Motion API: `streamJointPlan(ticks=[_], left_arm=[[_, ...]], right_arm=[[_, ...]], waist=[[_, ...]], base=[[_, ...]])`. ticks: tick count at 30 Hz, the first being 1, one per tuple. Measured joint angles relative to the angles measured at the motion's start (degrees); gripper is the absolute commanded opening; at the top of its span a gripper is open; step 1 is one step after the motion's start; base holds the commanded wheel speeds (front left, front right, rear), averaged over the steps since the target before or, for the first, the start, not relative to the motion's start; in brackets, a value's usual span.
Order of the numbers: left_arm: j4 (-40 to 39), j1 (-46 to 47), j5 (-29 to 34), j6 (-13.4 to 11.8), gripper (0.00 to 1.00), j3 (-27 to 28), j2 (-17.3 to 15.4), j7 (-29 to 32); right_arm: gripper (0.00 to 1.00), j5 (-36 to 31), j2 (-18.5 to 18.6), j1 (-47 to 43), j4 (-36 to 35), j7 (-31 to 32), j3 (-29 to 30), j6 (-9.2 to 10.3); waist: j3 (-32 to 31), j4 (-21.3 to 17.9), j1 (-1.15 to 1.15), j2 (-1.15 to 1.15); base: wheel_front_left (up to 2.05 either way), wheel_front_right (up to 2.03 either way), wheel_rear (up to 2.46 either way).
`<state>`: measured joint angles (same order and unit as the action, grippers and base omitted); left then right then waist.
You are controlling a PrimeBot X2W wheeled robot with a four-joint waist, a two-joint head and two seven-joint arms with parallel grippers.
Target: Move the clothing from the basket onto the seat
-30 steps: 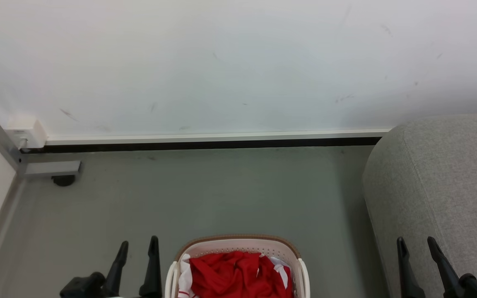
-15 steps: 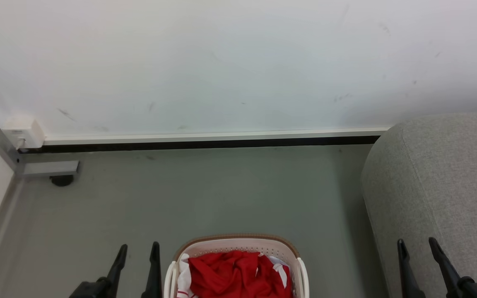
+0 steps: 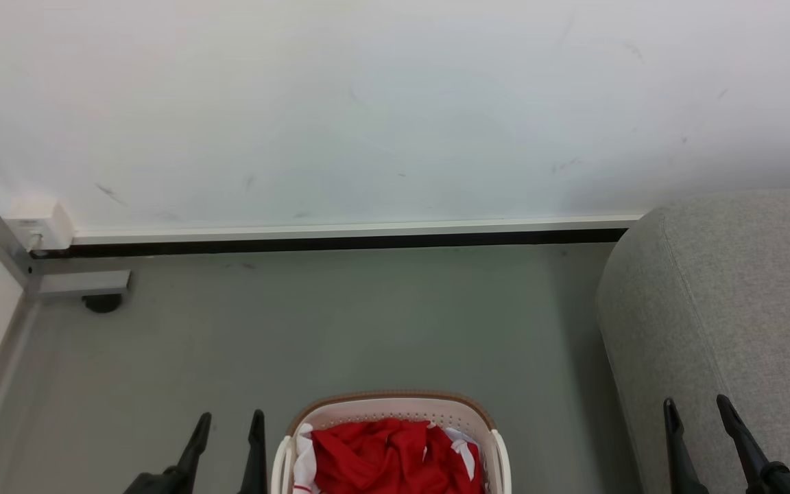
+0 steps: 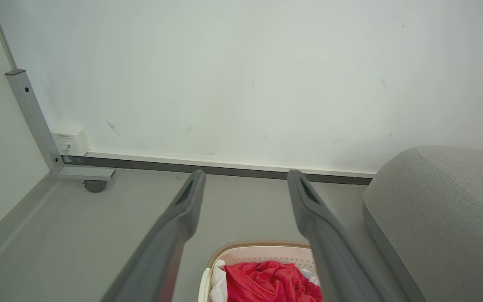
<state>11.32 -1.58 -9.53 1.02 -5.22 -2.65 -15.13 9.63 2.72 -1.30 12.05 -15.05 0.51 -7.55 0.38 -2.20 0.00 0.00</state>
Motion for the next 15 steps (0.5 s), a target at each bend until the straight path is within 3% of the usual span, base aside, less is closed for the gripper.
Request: streamJointPlan(ticks=[15], left_arm=[[-0.1,-0.2,0.1,0.2,1.0,1.1,0.0,0.0]], right_arm=[[1.0,0.6,0.0,0.1,0.0,0.0,-0.7,0.0]], waist=[[0.6,-1.3,0.0,0.0]], base=[[0.0,0.0,0.0]])
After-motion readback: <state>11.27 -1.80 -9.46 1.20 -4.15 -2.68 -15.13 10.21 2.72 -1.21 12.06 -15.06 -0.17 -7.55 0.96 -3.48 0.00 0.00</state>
